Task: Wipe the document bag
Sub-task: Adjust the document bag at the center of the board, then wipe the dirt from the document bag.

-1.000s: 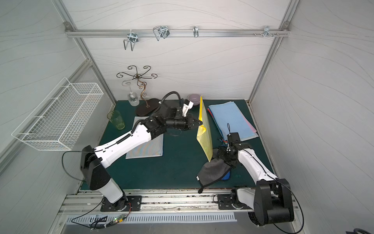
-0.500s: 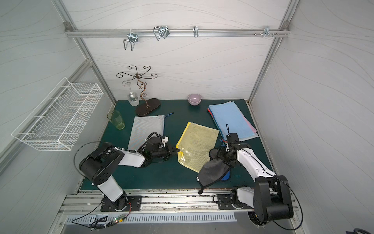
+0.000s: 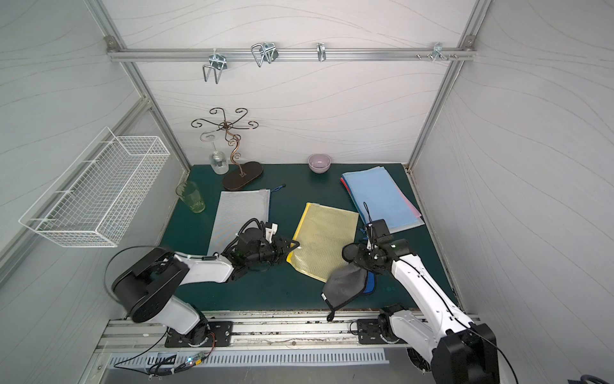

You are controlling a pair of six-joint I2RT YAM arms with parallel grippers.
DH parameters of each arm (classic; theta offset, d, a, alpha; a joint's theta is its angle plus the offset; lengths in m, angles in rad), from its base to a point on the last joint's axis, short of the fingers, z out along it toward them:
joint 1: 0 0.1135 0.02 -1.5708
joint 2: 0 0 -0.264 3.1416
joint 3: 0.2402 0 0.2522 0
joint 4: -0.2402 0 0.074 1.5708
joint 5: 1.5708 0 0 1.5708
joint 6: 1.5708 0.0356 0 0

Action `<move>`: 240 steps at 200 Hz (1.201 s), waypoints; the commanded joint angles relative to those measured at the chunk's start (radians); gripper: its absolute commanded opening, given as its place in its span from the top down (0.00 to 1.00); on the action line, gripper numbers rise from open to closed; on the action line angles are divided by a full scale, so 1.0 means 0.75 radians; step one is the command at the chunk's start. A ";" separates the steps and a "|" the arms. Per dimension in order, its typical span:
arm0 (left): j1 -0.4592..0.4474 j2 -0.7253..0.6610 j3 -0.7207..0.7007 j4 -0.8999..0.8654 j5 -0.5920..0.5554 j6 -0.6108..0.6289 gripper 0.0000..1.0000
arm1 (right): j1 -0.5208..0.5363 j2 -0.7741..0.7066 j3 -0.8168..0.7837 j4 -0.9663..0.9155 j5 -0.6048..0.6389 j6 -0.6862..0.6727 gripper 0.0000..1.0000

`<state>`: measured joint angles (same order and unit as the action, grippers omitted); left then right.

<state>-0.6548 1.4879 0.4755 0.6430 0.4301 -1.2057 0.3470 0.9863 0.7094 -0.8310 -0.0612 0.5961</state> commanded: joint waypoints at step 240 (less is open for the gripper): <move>-0.101 0.261 0.329 -1.019 -0.135 0.211 1.00 | 0.278 1.034 0.660 0.303 -0.368 -0.155 0.96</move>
<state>-0.7387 1.6512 0.7273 -0.0319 0.3538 -0.9958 0.5457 1.6646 1.1419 -0.6312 -0.2729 0.5198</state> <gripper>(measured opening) 0.047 0.091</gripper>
